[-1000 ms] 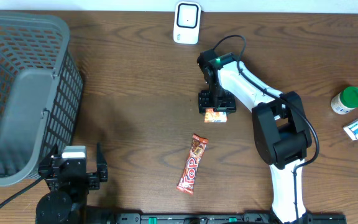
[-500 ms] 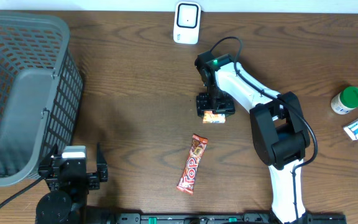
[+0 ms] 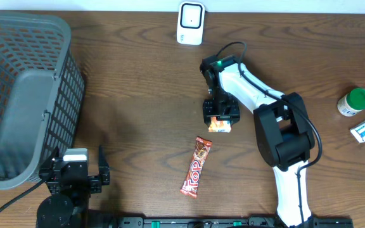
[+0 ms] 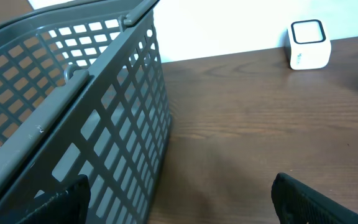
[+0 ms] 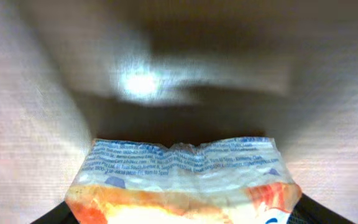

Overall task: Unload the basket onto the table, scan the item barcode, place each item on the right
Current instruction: 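Carry the orange packet up and hold it before the scanner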

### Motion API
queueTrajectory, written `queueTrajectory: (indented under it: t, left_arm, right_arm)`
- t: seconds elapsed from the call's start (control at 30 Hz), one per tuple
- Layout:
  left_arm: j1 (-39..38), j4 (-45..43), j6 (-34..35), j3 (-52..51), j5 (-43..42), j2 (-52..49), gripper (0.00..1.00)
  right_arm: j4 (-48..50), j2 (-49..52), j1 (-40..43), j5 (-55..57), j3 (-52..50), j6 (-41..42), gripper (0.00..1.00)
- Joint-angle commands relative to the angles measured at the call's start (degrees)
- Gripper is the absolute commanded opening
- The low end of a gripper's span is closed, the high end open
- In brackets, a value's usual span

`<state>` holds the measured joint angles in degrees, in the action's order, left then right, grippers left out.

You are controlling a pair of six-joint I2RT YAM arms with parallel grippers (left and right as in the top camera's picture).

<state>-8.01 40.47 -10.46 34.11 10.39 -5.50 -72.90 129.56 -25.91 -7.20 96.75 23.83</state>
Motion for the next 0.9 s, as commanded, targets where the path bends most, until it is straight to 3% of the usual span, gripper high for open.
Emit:
queueTrajectory:
  t: [0.0,0.4,0.87]
  left_arm:
    - [0.22,-0.15,0.5,-0.09,-0.35,0.28,0.92]
    - [0.22,-0.13,0.5,-0.09,-0.35,0.28,0.92]
    - [0.22,-0.15,0.5,-0.09,-0.35,0.28,0.92]
  right_arm:
    - [-2.01,1.7,0.96,-7.21,2.75,-0.35,0.65]
    - [-11.76,1.7,1.33,-25.22,10.29,-0.85,0.62]
    - [-16.7,1.7,1.29,-30.62,10.32,-3.15,0.63]
